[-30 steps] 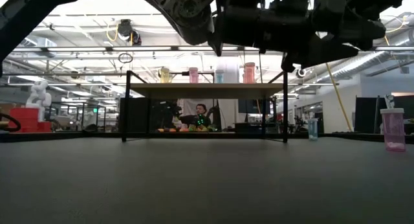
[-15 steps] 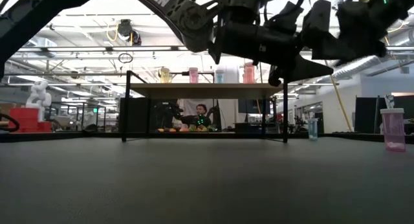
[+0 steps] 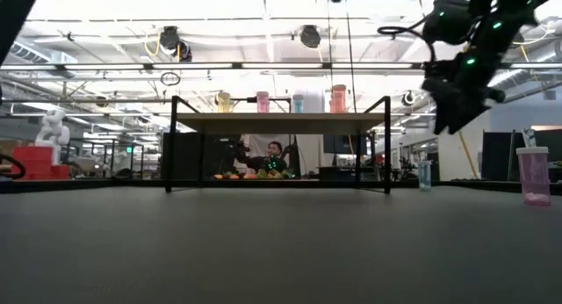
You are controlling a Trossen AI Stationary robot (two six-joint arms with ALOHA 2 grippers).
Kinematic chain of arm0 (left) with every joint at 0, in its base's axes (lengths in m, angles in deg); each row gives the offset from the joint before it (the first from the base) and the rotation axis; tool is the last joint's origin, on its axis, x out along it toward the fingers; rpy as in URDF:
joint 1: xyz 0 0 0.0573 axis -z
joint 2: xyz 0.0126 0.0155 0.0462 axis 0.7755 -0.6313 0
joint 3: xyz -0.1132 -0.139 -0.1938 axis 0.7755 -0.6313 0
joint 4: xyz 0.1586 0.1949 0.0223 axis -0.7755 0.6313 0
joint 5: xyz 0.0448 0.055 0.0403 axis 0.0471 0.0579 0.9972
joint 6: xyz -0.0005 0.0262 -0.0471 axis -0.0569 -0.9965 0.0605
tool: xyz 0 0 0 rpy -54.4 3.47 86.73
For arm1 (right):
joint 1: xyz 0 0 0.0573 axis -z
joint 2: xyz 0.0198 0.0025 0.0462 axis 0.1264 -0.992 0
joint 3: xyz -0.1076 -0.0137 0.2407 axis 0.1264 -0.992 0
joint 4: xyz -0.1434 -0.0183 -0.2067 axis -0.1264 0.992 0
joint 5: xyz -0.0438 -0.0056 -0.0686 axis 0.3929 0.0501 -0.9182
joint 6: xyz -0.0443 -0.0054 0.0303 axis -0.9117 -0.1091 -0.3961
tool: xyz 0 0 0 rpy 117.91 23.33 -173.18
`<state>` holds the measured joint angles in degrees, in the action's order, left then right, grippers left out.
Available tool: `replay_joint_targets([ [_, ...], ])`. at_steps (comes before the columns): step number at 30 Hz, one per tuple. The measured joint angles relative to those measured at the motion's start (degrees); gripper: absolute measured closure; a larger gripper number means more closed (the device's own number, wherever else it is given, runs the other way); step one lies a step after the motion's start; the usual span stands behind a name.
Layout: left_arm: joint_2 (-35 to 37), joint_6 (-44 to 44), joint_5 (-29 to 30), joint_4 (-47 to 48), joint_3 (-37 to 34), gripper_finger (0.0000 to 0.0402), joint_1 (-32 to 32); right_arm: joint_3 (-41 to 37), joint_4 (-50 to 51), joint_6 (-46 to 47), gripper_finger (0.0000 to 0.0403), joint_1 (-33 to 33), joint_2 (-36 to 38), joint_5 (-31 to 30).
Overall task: Pick and place medicine bottles onto shelf by color
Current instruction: Put the blue pill bottle on the shelf aligned with the other blue pill bottles
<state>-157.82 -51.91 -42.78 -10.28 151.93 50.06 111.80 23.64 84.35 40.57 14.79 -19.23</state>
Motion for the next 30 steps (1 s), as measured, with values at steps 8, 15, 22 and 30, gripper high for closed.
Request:
replay_joint_targets([
  [8,11.12,-9.31,8.87,13.44,0.01,0.0128,-2.35,-0.11,-11.12,-2.53,0.0191,15.58,-5.63,14.69],
  [15,12.98,-10.33,10.16,17.78,0.01,0.0128,-4.64,-0.31,-13.97,-4.96,0.0191,19.15,-12.76,18.95],
  [22,12.98,-9.36,10.13,19.31,0.01,0.0128,-5.12,-0.33,-18.35,-7.09,0.0191,19.67,-15.31,17.37],
  [30,12.98,-10.52,10.13,18.88,0.01,0.0128,-5.14,-0.33,-20.37,-6.25,0.0191,21.92,-19.77,17.37],
])
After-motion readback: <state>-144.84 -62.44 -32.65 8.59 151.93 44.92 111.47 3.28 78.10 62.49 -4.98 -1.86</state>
